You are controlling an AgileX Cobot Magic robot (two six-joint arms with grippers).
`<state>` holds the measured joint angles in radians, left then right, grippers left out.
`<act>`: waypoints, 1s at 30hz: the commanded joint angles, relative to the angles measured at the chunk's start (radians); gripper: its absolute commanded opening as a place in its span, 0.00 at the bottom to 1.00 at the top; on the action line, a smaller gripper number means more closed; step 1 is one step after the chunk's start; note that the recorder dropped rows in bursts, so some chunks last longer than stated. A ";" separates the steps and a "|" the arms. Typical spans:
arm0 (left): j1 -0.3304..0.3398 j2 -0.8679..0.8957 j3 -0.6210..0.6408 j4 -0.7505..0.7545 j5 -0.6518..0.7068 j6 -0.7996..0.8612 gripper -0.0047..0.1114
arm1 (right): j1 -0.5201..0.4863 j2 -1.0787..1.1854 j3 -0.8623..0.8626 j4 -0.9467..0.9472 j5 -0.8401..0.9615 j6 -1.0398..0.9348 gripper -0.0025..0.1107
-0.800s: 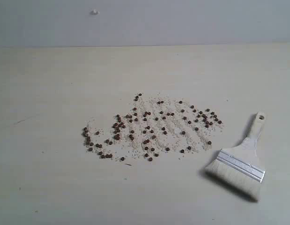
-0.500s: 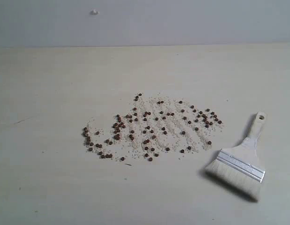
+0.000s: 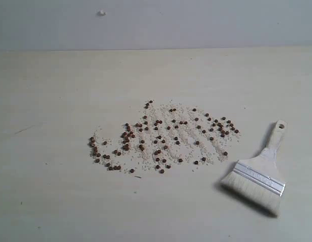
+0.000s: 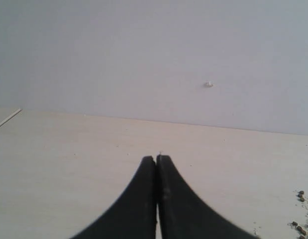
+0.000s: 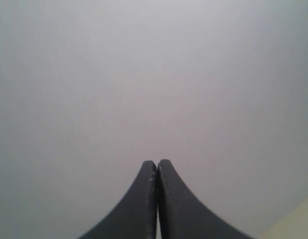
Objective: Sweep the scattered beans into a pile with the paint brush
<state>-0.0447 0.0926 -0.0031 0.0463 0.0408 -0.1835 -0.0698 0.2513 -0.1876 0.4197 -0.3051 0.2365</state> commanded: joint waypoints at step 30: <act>-0.006 0.000 0.003 0.002 -0.006 -0.005 0.04 | -0.001 1.053 -0.647 -0.105 0.973 -0.287 0.02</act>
<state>-0.0447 0.0926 -0.0031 0.0463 0.0428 -0.1835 -0.0698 1.3035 -0.8259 0.3194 0.6933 -0.0359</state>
